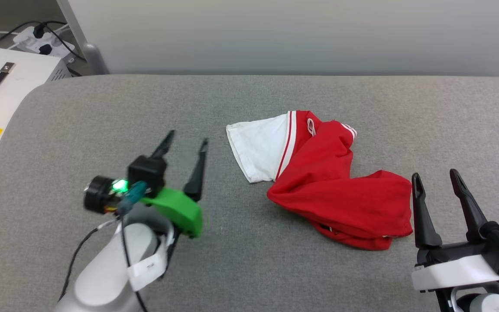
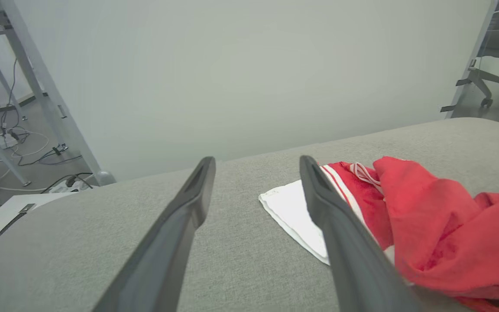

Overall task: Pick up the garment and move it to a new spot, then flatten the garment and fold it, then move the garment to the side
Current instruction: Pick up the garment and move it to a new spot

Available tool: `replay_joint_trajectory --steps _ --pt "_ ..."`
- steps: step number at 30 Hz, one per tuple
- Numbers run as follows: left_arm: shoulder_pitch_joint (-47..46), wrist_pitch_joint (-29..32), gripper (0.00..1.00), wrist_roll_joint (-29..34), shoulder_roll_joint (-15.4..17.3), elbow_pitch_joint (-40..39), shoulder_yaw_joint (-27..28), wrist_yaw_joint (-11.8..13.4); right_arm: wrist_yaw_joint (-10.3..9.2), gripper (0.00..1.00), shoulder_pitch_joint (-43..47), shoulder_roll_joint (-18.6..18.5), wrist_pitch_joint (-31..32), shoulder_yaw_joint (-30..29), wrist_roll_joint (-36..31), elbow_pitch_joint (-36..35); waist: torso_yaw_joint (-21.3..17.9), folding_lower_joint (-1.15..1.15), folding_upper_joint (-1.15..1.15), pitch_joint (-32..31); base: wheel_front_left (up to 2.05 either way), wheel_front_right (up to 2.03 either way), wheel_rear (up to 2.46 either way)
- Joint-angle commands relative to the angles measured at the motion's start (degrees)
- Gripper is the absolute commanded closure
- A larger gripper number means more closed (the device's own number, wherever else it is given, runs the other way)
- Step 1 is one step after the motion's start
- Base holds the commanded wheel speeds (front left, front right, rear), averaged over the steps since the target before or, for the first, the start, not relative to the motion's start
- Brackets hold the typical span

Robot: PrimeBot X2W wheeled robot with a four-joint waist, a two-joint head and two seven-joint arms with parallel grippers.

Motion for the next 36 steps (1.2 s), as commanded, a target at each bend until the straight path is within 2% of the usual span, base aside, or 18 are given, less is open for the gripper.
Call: replay_joint_trajectory --steps 1,4,8,12,19,28,36 --pt "3.04 -0.32 0.00 1.41 0.62 -1.57 2.63 0.91 -0.05 0.00 1.00 -0.07 -0.28 -0.28 -0.24 -0.01 0.00 0.00 0.00 -0.51 0.00 0.00 0.00" --pt "8.02 -0.32 0.00 4.10 0.89 -4.86 8.43 2.01 -0.05 0.00 1.44 -0.07 -0.28 -0.79 -0.58 -0.05 0.00 0.00 0.00 -0.97 0.00 0.00 0.00" --pt "14.81 -0.32 0.00 8.08 -0.53 -9.08 16.36 2.29 -0.05 0.00 2.20 -0.07 -0.28 -1.13 -1.01 0.03 0.03 0.00 0.00 -1.58 0.00 0.00 0.00" --pt "19.98 -0.32 0.00 12.44 -2.87 -12.04 21.97 1.32 -0.05 0.00 2.93 -0.07 -0.28 -1.30 -1.22 0.10 0.06 0.00 0.00 -2.08 0.00 0.00 0.00" --pt "25.90 -0.32 0.00 19.43 -6.72 -15.20 26.47 -1.87 -0.05 0.00 3.51 -0.07 -0.28 -0.77 -1.05 0.54 -0.54 0.00 0.00 -2.64 0.00 0.00 0.00" --pt "30.57 -0.32 0.00 23.78 -11.28 -17.31 30.80 -6.18 -0.05 0.00 5.15 -0.07 -0.28 -0.66 -0.90 1.01 -0.90 0.00 0.00 -3.59 0.00 0.00 0.00" --pt "32.69 -0.32 0.00 25.74 -13.50 -17.31 33.53 -8.37 -0.05 0.00 6.40 -0.07 -0.28 -0.50 -1.04 1.46 -0.69 0.00 0.00 -4.22 0.00 0.00 0.00"
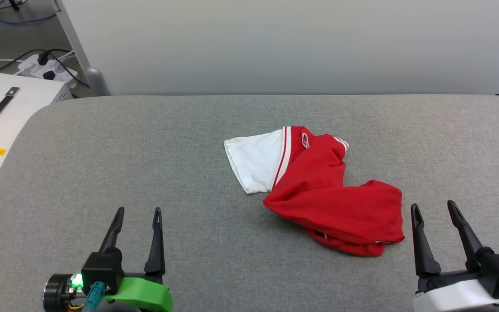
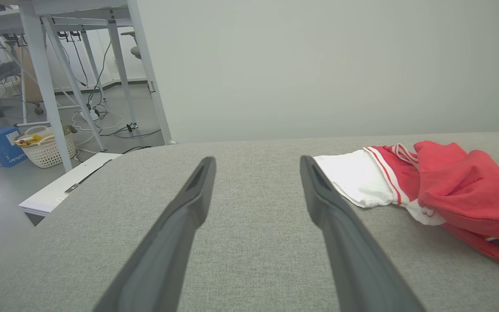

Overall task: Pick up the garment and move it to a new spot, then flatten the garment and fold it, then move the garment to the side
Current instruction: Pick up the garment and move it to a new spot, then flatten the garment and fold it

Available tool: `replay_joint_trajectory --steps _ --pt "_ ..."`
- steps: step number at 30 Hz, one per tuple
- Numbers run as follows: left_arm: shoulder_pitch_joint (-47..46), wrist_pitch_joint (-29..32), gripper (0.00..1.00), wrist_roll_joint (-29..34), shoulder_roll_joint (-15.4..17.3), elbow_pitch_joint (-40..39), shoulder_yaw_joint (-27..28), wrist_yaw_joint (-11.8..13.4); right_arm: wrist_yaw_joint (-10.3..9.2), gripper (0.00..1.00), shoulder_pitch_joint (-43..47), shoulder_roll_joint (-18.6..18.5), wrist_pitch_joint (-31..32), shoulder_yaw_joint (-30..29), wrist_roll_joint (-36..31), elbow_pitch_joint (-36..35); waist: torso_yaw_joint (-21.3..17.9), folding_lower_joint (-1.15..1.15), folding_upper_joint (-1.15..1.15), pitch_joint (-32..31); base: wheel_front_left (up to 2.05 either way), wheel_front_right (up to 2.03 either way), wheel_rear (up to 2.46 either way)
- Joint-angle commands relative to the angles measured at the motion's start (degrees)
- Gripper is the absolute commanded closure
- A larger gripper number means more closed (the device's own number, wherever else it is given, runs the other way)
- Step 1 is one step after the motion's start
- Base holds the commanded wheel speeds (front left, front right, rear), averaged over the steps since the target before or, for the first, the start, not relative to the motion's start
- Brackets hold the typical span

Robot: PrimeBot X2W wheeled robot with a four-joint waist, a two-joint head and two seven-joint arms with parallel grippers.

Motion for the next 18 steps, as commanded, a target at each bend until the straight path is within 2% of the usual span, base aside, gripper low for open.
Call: replay_joint_trajectory --steps 1,18 --pt "1.25 -0.34 0.00 1.02 -0.94 0.00 1.17 -0.67 -0.05 0.00 1.14 -0.07 -0.28 0.19 -0.16 0.35 0.08 0.00 0.00 -0.26 0.00 0.00 0.00" --pt "2.03 -0.34 0.00 3.26 -2.44 1.28 2.68 -2.37 -0.05 0.00 1.55 -0.07 -0.28 0.73 -0.42 0.85 0.37 0.00 0.00 -1.11 0.00 0.00 0.00"
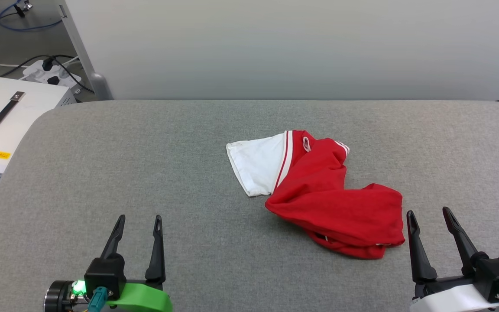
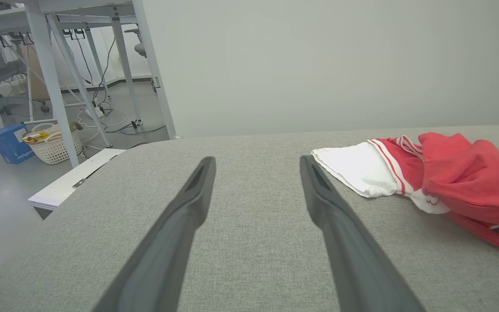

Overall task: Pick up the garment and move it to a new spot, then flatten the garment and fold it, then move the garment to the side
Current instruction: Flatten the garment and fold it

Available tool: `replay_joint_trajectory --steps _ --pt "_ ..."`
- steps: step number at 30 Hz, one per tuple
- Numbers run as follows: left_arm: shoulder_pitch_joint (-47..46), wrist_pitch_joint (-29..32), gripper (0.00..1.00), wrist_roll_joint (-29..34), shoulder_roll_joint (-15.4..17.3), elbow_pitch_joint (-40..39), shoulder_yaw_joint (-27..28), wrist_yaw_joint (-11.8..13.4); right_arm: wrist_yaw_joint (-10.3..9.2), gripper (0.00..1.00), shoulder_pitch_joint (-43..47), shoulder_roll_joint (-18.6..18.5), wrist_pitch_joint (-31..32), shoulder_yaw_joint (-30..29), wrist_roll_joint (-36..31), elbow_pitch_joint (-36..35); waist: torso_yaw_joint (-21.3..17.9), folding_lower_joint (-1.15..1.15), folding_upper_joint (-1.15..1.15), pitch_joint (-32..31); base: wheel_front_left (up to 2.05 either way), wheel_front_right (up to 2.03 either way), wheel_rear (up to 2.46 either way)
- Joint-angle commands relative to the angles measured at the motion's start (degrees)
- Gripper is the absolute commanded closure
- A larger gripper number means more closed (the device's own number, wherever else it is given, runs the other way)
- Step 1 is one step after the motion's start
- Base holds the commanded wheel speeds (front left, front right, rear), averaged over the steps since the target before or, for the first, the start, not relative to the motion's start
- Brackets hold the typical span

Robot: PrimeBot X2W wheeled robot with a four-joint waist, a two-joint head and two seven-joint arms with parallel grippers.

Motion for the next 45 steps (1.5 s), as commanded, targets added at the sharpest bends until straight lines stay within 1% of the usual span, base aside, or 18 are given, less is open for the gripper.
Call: replay_joint_trajectory --steps 1,8,12,19,22,24,28,31,32,33,36,40,42,45 --pt "0.93 -0.34 0.00 0.42 -0.48 0.20 0.12 -0.35 -0.05 0.00 0.64 -0.07 -0.28 0.05 -0.39 0.11 0.03 0.00 0.00 -0.05 0.00 0.00 0.00" --pt "0.91 -0.34 0.00 0.81 -0.69 0.51 0.37 -0.48 -0.05 0.00 -0.10 -0.07 -0.28 0.54 -0.52 0.08 -0.01 0.00 0.00 -0.06 0.00 0.00 0.00" --pt "0.58 -0.34 0.00 0.92 -0.79 0.56 0.50 -0.49 -0.05 0.00 -2.66 -0.07 -0.28 0.12 -0.65 -1.31 -0.09 0.00 0.00 0.52 0.00 0.00 0.00" --pt "-1.32 -0.34 0.00 1.20 -0.98 0.45 0.28 -0.57 -0.05 0.00 -13.94 -0.17 -0.28 1.16 -3.36 -4.84 0.30 0.00 0.00 3.07 0.00 0.00 0.00" --pt "-2.12 -0.34 0.00 1.11 -1.04 0.31 0.42 -0.54 -0.05 0.00 -19.83 -2.73 -0.28 3.78 -3.31 -5.08 0.41 0.00 0.00 4.34 0.00 0.00 0.00" --pt "-2.52 -0.34 0.00 1.09 -1.07 0.32 0.53 -0.55 -0.05 0.00 -23.88 -4.97 -0.28 6.25 -1.80 -3.84 0.41 0.00 0.00 5.11 0.00 0.00 0.00" --pt "-3.16 -0.34 0.00 1.15 -1.14 0.45 0.64 -0.55 -0.05 0.00 -31.56 -11.40 -0.28 14.27 0.86 0.39 0.52 0.00 0.00 6.17 0.00 0.00 0.00" --pt "-3.44 -0.34 0.00 1.20 -1.21 0.58 0.57 -0.52 -0.05 0.00 -36.45 -16.46 0.21 22.99 5.21 5.20 0.69 0.00 0.00 6.55 0.00 0.00 0.00" --pt "-3.55 -0.34 0.00 1.21 -1.23 0.58 0.53 -0.50 -0.05 0.00 -38.61 -18.47 1.51 26.36 7.14 6.47 0.74 0.00 0.00 6.76 0.00 0.00 0.00" --pt "-3.67 -0.34 0.00 1.22 -1.26 0.57 0.51 -0.47 -0.05 0.00 -40.74 -20.42 3.17 29.90 9.16 7.31 0.78 0.00 0.00 6.92 0.00 0.00 0.00" --pt "-3.88 -0.34 0.00 1.18 -1.32 0.54 0.57 -0.34 -0.05 0.00 -45.53 -24.77 8.15 38.56 15.17 8.11 0.75 0.00 0.00 7.34 0.00 0.00 0.00" --pt "-4.08 -0.34 0.00 1.11 -1.40 0.40 0.64 -0.22 -0.05 0.00 -51.58 -30.84 17.51 51.60 23.67 7.57 0.60 0.00 0.00 8.19 0.00 0.00 0.00" --pt "-4.32 -0.34 0.00 1.05 -1.45 0.38 0.52 -0.21 -0.05 0.00 -54.24 -33.05 21.93 57.20 27.39 7.07 0.65 0.00 0.00 8.72 0.00 0.00 0.00" --pt "-4.95 -0.34 0.00 1.00 -1.51 0.35 0.24 -0.25 -0.05 0.00 -57.78 -35.23 27.77 64.37 31.30 6.43 0.94 0.00 0.00 9.70 0.00 0.00 0.00"
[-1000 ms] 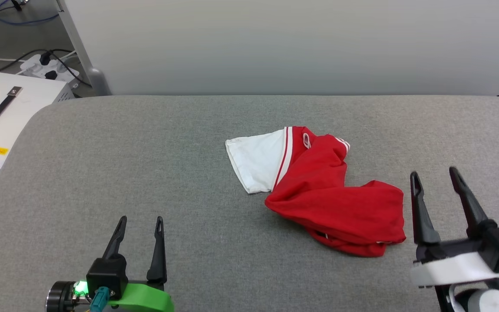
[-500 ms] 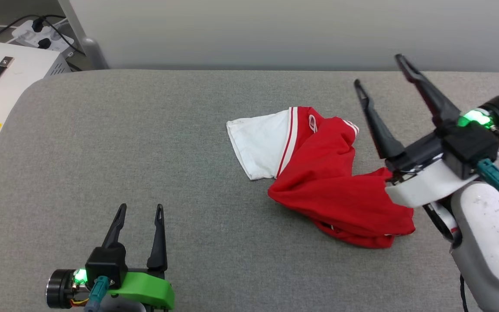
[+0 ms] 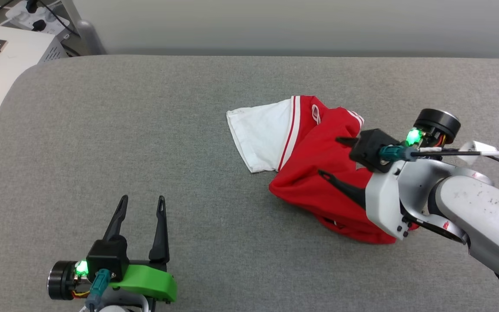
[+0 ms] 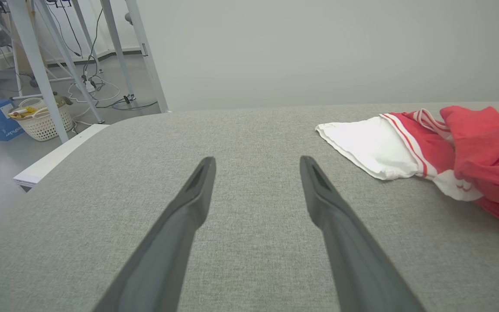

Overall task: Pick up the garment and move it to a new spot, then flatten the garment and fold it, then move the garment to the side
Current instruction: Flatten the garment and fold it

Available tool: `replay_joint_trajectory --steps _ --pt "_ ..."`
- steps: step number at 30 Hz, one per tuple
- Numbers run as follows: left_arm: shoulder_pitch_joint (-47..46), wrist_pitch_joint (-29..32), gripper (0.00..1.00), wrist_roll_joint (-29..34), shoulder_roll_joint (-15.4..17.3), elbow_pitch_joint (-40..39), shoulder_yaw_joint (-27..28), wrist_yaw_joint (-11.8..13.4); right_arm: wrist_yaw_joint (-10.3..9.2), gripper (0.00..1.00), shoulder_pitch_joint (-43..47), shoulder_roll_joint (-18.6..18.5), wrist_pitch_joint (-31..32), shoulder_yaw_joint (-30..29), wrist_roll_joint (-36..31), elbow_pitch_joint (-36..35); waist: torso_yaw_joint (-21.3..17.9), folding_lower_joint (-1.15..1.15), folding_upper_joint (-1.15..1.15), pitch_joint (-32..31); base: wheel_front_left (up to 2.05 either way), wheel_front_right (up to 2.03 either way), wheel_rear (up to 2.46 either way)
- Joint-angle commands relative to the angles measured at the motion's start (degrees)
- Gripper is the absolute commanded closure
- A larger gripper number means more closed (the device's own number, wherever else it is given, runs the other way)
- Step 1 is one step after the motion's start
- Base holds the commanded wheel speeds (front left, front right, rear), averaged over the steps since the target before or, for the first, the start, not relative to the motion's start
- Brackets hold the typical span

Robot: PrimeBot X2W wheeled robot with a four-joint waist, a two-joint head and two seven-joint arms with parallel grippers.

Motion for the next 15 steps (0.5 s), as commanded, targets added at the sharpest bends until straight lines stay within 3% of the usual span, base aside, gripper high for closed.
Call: replay_joint_trajectory --steps 1,5,10,15 --pt "-1.48 -0.34 0.00 0.37 -0.33 -0.19 -0.20 0.14 -0.05 0.00 -2.03 -0.41 2.60 2.75 1.89 -0.18 0.43 -0.01 0.00 1.01 0.00 0.00 0.00" --pt "-2.31 -0.34 0.00 0.24 -0.41 -0.17 -0.55 0.15 -0.05 0.00 -4.87 -0.64 9.82 8.47 5.45 0.07 1.34 -0.01 0.00 2.74 0.00 0.00 0.00" --pt "-3.52 -0.34 0.00 0.11 -0.48 -0.14 -0.79 0.05 -0.05 0.00 -4.45 1.14 16.50 9.72 5.47 2.71 2.55 -0.01 0.00 5.33 0.00 0.00 0.00" --pt "-5.03 -0.34 0.00 -0.09 -0.55 0.03 -1.16 0.13 -0.05 0.00 1.50 2.83 22.05 9.78 2.74 6.28 3.99 -0.01 0.00 7.50 0.00 0.00 0.00"
